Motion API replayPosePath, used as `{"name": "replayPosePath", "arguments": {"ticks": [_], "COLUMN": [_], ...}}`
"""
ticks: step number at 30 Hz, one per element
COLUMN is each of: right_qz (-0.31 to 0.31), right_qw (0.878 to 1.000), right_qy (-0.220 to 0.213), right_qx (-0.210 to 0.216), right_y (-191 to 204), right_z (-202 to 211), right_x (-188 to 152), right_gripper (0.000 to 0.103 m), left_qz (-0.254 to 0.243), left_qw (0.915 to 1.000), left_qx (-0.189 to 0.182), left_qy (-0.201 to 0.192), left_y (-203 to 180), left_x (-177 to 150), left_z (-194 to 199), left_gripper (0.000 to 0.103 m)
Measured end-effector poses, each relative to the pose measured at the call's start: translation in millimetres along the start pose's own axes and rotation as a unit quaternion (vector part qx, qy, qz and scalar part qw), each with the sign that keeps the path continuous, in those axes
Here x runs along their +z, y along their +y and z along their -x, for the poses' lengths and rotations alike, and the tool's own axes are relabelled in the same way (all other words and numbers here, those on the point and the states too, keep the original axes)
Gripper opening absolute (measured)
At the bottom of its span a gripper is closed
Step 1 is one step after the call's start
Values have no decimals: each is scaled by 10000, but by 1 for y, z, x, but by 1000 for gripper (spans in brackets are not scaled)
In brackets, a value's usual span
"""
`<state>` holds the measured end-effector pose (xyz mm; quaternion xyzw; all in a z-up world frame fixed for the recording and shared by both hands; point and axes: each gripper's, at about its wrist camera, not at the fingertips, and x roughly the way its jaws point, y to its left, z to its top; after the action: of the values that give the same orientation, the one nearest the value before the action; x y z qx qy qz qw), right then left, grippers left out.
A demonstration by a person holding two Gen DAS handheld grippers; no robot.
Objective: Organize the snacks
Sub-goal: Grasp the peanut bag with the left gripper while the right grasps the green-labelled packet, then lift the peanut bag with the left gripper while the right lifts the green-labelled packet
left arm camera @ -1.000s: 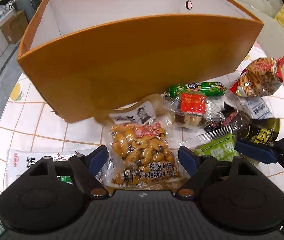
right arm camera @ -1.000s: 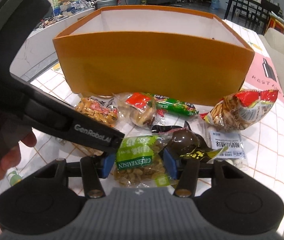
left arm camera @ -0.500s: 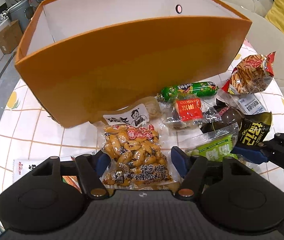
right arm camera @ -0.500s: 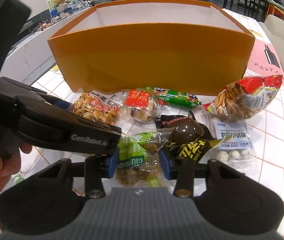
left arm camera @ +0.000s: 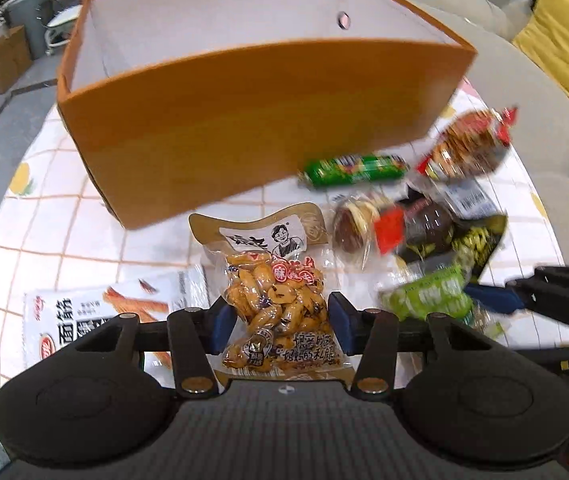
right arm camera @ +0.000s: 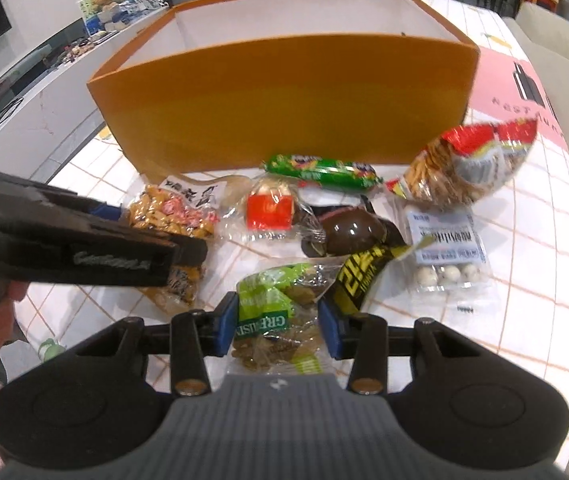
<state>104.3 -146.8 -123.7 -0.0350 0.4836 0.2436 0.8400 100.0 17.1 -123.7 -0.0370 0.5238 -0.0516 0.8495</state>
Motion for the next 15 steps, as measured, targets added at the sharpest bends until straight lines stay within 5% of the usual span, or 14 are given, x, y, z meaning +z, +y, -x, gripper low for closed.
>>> {"name": "replayPosePath", "arguments": {"ticks": [15], "right_qz": [67], "right_qw": [9997], "right_qy": [235], "right_qx": [33], "right_y": [3], "right_z": [-1], "right_x": [-8], "right_gripper": [41], "left_qz": [-185], "left_qw": [9992], "left_qx": [-180], "left_qy": [292], "left_y": [-10], "left_x": [-5], "left_z": [-6], "left_gripper": [59]}}
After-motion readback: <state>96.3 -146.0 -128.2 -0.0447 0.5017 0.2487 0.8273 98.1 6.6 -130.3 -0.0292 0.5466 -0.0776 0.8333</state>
